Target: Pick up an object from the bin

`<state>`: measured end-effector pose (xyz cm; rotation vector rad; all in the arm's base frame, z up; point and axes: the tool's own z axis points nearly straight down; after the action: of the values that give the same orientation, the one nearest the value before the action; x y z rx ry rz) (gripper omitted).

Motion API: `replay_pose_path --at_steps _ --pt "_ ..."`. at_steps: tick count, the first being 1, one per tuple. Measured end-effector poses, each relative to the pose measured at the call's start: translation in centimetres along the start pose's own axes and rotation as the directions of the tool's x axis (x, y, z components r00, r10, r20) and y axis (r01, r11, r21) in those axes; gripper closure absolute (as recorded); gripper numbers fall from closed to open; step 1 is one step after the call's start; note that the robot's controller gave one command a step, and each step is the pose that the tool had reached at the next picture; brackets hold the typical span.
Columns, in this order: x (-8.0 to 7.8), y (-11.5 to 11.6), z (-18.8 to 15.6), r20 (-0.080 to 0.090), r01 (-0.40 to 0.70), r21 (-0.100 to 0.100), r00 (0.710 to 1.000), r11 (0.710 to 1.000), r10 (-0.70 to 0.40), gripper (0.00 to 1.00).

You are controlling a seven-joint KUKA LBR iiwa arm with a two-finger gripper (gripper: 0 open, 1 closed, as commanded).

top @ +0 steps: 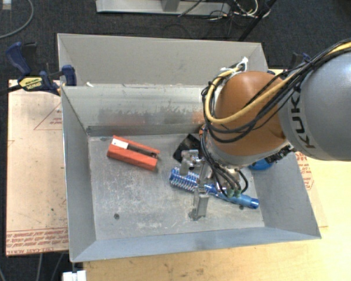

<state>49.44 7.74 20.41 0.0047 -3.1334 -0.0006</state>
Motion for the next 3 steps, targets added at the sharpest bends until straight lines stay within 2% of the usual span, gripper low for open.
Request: replay_pose_path --at_steps 1,2,3 --pt "-0.2 0.0 -0.4 0.008 -0.003 -0.001 1.000 1.000 0.003 0.00" --pt "-1.0 -2.7 4.7 0.010 -0.082 -0.002 0.997 0.997 0.082 0.00" --pt "-3.6 -8.9 12.4 0.023 -0.090 -0.006 0.996 0.996 0.090 0.00"
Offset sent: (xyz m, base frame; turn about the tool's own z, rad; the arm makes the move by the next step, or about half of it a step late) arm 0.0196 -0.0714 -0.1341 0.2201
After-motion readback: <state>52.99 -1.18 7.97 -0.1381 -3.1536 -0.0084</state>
